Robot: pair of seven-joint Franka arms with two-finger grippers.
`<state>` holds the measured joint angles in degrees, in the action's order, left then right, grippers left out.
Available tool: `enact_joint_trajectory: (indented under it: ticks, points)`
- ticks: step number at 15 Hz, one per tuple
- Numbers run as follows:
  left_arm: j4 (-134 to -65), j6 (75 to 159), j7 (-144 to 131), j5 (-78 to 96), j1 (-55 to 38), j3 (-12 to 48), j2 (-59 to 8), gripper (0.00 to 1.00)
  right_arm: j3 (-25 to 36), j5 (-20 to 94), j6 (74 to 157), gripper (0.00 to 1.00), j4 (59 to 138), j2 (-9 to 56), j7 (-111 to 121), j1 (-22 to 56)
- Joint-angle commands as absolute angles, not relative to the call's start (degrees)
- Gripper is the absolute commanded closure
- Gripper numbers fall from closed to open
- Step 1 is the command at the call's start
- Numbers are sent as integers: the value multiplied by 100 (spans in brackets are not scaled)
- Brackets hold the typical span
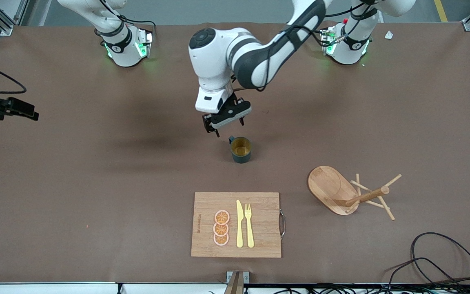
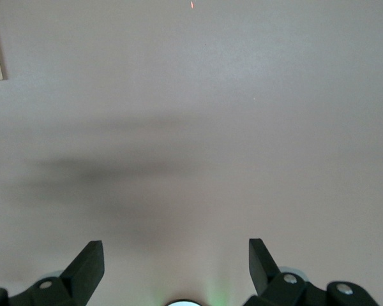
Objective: Pass cup and hang on rack
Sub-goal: 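Lower the left gripper and grasp the mug by its handle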
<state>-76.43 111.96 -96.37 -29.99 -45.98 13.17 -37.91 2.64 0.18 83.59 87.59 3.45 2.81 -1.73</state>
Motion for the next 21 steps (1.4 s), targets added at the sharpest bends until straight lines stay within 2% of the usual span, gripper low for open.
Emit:
enact_joint_trajectory:
  ticks: [1,6,10,15,21]
  points:
    - [-7357,11267,-10412,-3418,-5069,960,-4253,0,246,36,8350,0,9141,-114,202,-114]
    - [-7225,11338,-11442,-3542,-6116,-86,-4781,0,272,26,8113,0,9141,-316,211,-140]
    - [-7233,11031,-12190,-3586,-6476,-289,-5070,1,264,18,8121,0,9141,-518,246,-106]
    - [-7225,11021,-12313,-3595,-6697,-632,-5308,13,281,9,8183,0,9132,-492,360,-114]
    - [-7207,11083,-12419,-3639,-6697,-659,-5431,30,281,18,8183,0,9114,-492,563,-114]
